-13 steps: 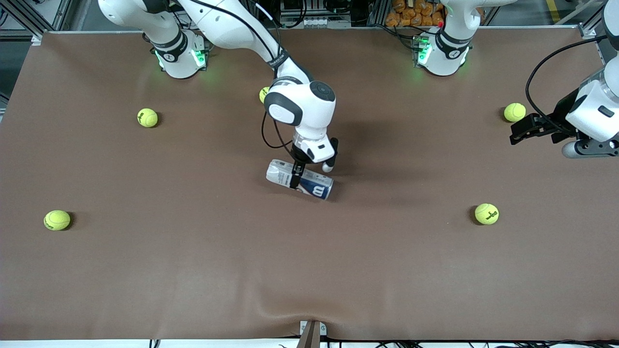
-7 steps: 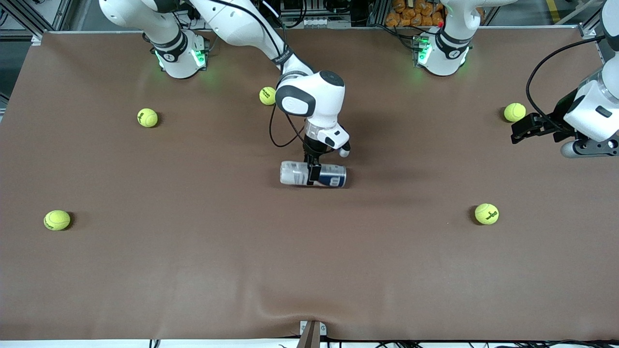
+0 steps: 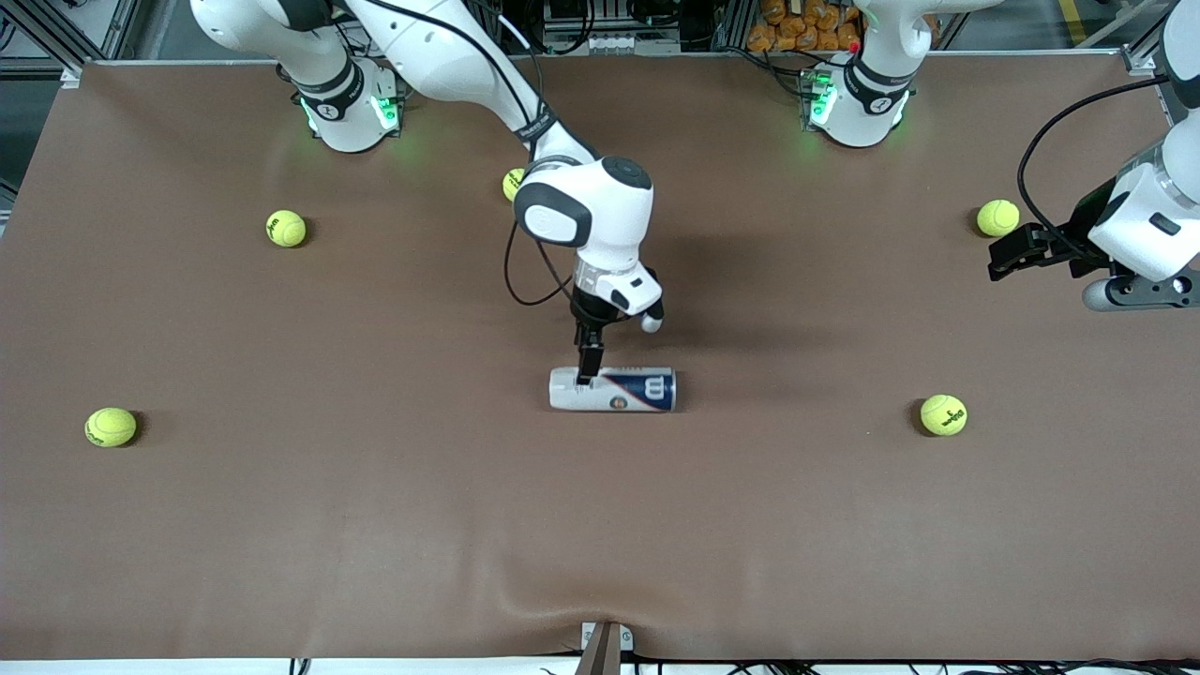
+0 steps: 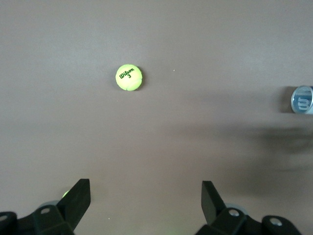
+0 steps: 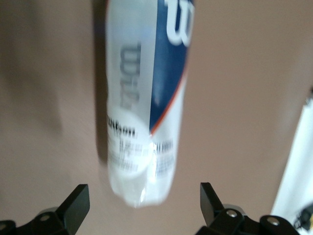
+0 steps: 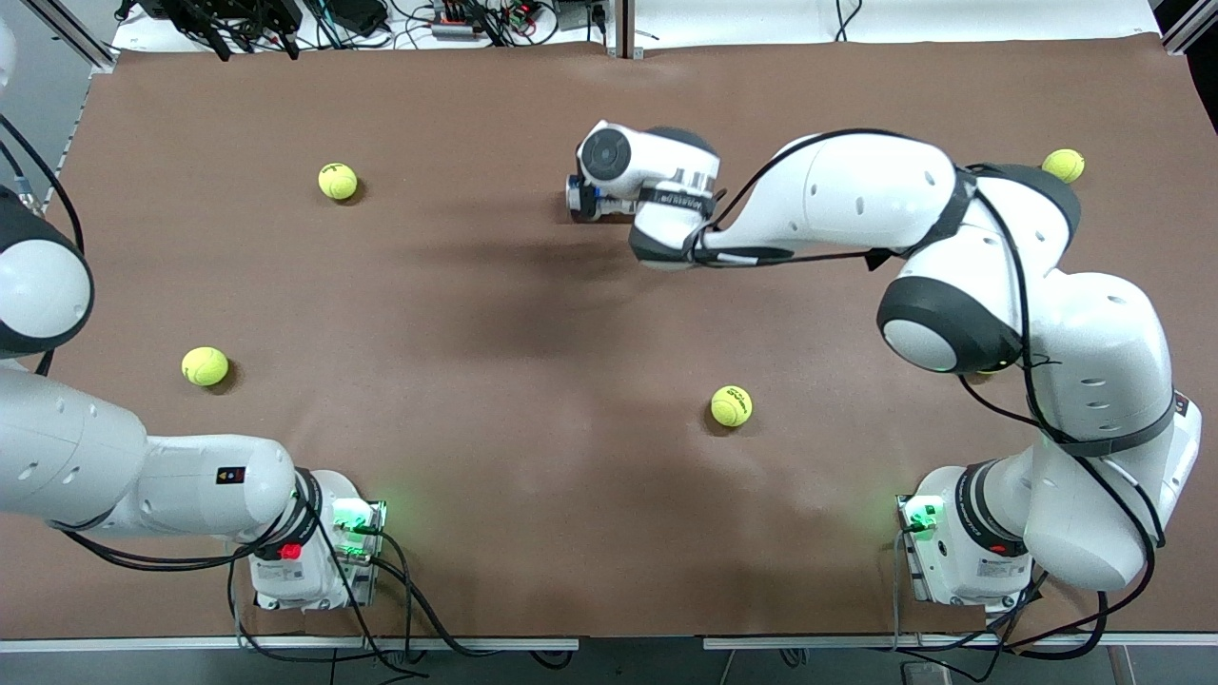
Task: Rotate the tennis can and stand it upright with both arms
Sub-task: 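Lower the can on its side, release, and withdraw the right gripper, then move the left gripper toward the can's open end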
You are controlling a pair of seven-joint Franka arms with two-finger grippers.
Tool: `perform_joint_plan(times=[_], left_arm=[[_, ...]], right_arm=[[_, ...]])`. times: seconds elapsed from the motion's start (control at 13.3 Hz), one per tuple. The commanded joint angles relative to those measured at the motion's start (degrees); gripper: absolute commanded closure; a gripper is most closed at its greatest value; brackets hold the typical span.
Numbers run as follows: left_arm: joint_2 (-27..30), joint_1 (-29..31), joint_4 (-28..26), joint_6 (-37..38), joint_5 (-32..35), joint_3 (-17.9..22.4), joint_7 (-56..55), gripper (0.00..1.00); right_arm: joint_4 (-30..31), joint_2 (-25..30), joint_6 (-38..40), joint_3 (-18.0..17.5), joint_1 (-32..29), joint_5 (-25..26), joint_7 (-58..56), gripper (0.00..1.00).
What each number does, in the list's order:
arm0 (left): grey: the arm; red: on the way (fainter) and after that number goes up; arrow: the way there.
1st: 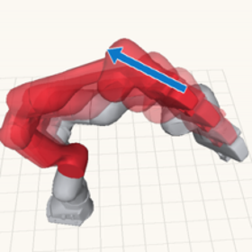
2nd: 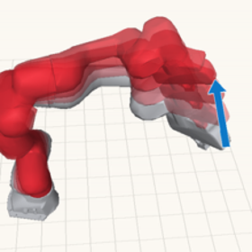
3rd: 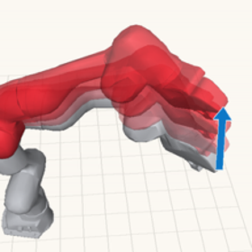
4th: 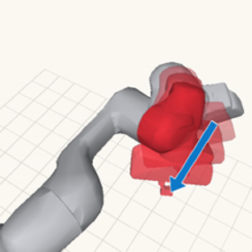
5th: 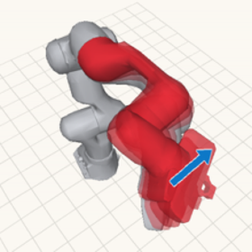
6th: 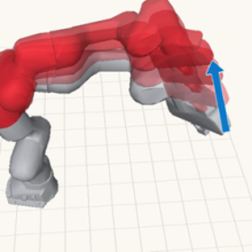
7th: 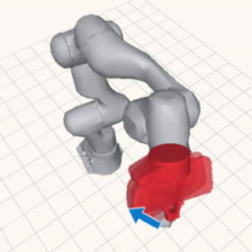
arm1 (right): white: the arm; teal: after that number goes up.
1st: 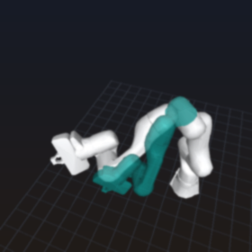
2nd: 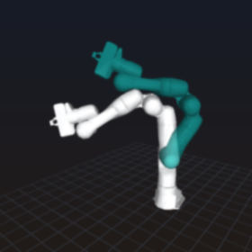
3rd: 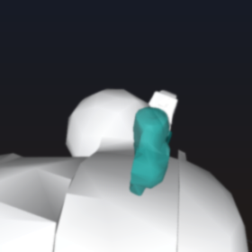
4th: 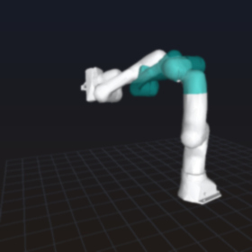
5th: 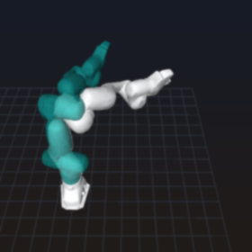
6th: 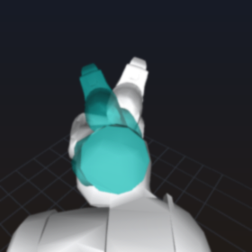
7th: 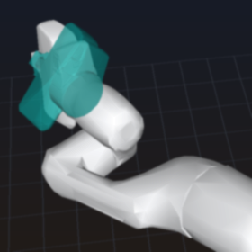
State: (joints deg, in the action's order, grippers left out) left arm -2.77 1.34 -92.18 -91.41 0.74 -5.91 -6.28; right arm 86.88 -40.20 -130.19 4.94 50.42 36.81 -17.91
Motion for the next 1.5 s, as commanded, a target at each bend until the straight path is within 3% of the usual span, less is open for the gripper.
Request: perform_joint_plan(times=[0.0,0.22,0.37,0.52,0.75,1.05,1.27,1.42], left_arm=[[-0.6,0.2,0.9,0.9,0.3,-0.2,0.6,0.0],[-1.5,2.5,0.7,0.9,-7.2,0.4,1.1,0.0],[-2.1,2.5,0.7,0.9,-7.9,0.2,1.1,0.0],[-2.0,2.5,0.7,0.9,-7.9,0.1,1.1,0.0],[-2.1,2.5,0.7,0.9,-7.9,0.0,1.0,0.0],[-2.8,2.9,0.7,0.8,-8.2,-0.2,1.0,0.0],[-5.8,2.4,0.7,0.4,-13.6,-0.2,0.9,0.0],[-7.6,2.7,0.7,0.3,-19.2,-0.2,0.9,0.0]], right_arm=[[0.4,5.6,6.4,-0.5,-3.7,0.7,0.2,0.0],[0.2,11.8,12.4,-0.5,-9.8,-4.3,0.2,0.0],[-0.8,16.2,16.5,-0.5,-15.6,-9.6,0.2,0.0],[-4.6,18.0,22.1,-0.6,-21.0,-12.0,0.1,0.0],[-12.9,18.4,35.3,-0.4,-28.0,-21.1,0.2,0.0],[-16.0,22.6,42.0,-0.5,-32.7,-23.8,2.9,0.0],[-16.0,24.3,47.3,-0.4,-33.3,-25.0,14.5,0.0],[-15.9,24.9,48.9,-0.1,-33.8,-25.2,16.5,0.0]])
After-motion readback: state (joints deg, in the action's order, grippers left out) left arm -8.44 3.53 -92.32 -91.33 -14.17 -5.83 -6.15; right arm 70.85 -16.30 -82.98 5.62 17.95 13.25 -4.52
